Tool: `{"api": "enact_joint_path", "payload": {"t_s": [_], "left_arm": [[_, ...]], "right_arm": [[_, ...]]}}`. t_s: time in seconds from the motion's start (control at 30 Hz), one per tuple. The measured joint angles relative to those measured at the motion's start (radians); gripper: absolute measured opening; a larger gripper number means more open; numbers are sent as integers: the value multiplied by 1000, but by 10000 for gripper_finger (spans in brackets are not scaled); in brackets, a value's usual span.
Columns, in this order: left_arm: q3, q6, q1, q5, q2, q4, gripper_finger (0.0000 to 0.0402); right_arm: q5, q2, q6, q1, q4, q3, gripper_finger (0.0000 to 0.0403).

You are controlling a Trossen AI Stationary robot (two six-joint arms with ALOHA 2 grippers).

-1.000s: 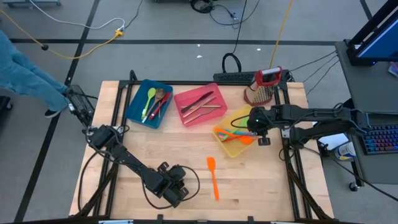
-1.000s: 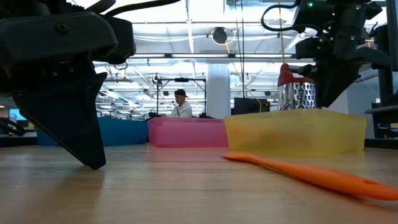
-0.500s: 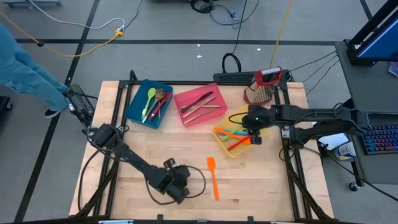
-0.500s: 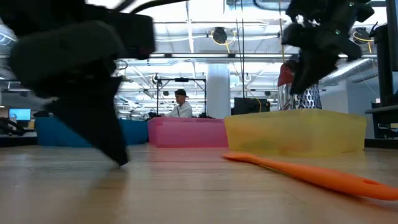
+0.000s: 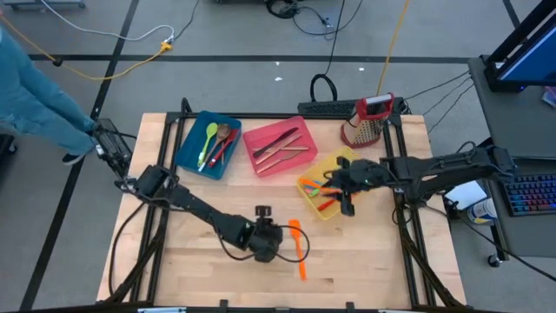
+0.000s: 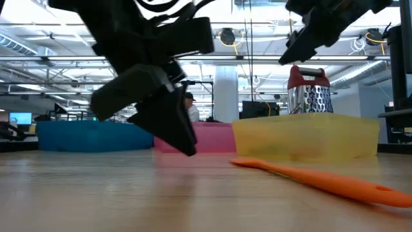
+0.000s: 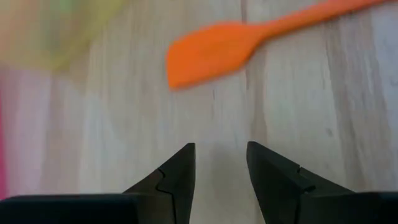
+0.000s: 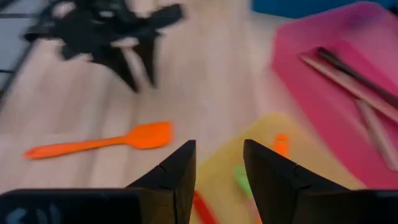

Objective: Pick & Place Kitchen Items
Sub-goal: Move the orange spatula to the left

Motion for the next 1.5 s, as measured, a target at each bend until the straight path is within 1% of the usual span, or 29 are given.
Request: {"api": "enact_joint_path", "payload": {"t_s": [0.07, 0.27, 0.37, 0.43, 0.53, 0.63, 0.77, 0.93, 1.03, 1.17, 1.33, 1.5], "left_arm": [[0, 90, 18, 1, 0, 40, 149], [0, 400, 59, 13, 0, 155, 149], [0, 550, 76, 39, 0, 198, 149], [0, 665, 91, 104, 0, 216, 149], [0, 850, 121, 254, 1, 233, 149], [0, 940, 154, 369, 1, 280, 150], [0, 953, 204, 440, 2, 317, 150], [1, 985, 249, 580, 30, 371, 150], [12, 997, 265, 619, 58, 371, 150], [30, 989, 285, 657, 75, 326, 150], [30, 904, 319, 717, 75, 314, 150], [30, 783, 368, 808, 75, 244, 150]], "right_arm": [[6, 0, 24, 48, 2, 0, 128], [108, 5, 95, 167, 6, 0, 128], [109, 10, 122, 202, 7, 0, 128], [110, 12, 147, 218, 7, 0, 128], [110, 23, 195, 231, 18, 0, 128], [110, 42, 238, 240, 45, 0, 128], [110, 72, 251, 247, 61, 0, 128], [107, 108, 281, 249, 67, 0, 128], [106, 124, 295, 250, 70, 0, 128], [106, 138, 299, 251, 73, 0, 128], [106, 141, 294, 251, 74, 0, 128], [106, 141, 292, 251, 78, 0, 128]]}}
